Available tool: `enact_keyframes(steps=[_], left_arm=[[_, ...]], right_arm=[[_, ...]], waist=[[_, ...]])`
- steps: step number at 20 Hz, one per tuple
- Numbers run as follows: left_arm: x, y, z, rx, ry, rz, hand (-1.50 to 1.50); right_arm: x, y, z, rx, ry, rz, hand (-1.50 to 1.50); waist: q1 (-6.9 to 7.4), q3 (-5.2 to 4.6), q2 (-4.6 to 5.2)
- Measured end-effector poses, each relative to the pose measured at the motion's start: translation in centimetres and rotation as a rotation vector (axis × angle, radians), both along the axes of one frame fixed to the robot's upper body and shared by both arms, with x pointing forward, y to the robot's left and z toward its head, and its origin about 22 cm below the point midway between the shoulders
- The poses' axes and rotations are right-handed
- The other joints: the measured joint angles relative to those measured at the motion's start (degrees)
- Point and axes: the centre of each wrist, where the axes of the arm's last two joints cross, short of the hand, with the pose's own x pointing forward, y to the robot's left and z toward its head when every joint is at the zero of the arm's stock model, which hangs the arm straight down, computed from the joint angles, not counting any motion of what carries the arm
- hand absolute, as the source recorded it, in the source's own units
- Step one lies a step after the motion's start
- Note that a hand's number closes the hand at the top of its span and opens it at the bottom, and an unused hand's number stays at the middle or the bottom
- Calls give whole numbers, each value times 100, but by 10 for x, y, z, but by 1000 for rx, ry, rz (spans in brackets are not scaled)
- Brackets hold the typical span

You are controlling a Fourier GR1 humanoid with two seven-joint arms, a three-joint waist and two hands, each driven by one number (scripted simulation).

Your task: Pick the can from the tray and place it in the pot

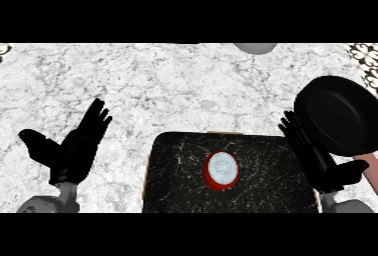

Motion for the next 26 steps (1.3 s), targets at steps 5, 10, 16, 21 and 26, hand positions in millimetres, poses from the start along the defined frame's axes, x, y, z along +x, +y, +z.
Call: enact_keyframes(steps=[5,10,16,21,26], left_arm=[[9,-4,10,49,-58,-12,0],[13,-4,17,90,-71,-28,0],[11,-4,28,105,-73,-13,0],[7,-2,25,112,-72,-5,0],[7,-11,30,113,-73,-15,0]], right_arm=[[20,69,35,67,-41,288,-150],[39,90,85,-219,-313,360,-150],[9,93,121,-312,-602,365,-150],[-5,62,173,-555,-640,398,-150],[-21,54,227,-766,-603,465,-150]], waist=[[79,139,-44],[38,142,-172],[-118,188,-116],[-183,190,-109],[-156,190,-99]])
